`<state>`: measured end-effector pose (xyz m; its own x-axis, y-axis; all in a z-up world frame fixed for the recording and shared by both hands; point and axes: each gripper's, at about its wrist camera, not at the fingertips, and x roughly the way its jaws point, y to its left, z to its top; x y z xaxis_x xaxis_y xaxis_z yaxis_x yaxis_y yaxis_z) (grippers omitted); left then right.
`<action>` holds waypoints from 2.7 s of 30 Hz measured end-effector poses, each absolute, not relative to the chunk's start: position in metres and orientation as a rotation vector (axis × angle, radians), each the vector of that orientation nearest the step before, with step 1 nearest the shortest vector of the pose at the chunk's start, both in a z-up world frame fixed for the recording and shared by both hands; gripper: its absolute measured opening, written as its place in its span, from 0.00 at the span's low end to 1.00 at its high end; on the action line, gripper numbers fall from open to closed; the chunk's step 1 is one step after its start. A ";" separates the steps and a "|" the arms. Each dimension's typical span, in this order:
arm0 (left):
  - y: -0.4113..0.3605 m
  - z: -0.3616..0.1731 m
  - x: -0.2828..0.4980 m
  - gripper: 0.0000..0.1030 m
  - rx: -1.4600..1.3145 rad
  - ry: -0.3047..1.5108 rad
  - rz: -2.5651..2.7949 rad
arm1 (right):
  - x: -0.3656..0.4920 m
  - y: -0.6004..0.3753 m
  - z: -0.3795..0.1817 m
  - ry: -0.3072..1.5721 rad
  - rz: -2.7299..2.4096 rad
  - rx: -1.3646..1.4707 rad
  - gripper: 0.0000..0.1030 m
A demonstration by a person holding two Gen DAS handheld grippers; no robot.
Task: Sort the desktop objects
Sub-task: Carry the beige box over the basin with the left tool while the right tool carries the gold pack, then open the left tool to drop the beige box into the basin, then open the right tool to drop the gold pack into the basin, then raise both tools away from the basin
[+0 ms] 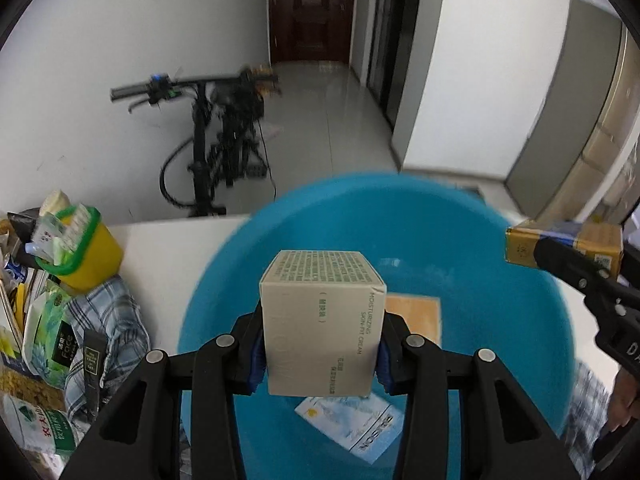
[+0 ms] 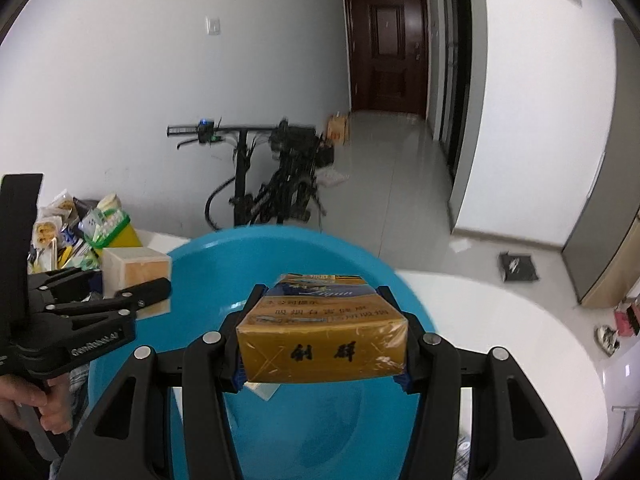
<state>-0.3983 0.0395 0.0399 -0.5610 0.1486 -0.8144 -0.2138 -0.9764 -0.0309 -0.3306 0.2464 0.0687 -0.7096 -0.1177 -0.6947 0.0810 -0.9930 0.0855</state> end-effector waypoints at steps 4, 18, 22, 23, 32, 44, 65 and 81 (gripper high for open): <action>0.043 0.023 -0.410 0.43 -1.476 0.170 2.538 | -0.344 0.251 0.051 -0.085 -2.692 1.317 0.50; 0.041 -0.022 -0.434 0.43 -1.773 0.119 2.373 | -0.359 0.277 -0.008 -0.187 -2.461 1.703 0.50; 0.043 -0.026 -0.435 0.43 -1.786 0.134 2.366 | -0.359 0.277 -0.011 -0.156 -2.456 1.729 0.50; 0.044 -0.027 -0.436 0.43 -1.792 0.131 2.361 | -0.359 0.277 -0.010 -0.154 -2.454 1.730 0.50; 0.053 -0.038 -0.444 0.44 -1.852 0.135 2.338 | -0.360 0.275 -0.013 -0.137 -2.425 1.751 0.50; 0.061 -0.018 -0.434 0.71 -1.743 0.170 2.388 | -0.364 0.273 -0.010 -0.150 -2.424 1.734 0.50; 0.030 0.022 -0.415 0.72 -1.616 0.105 2.509 | -0.356 0.266 0.006 -0.143 -2.475 1.676 0.66; 0.009 0.063 -0.371 0.73 -1.193 -0.136 2.716 | -0.314 0.280 0.059 -0.168 -2.754 1.314 0.66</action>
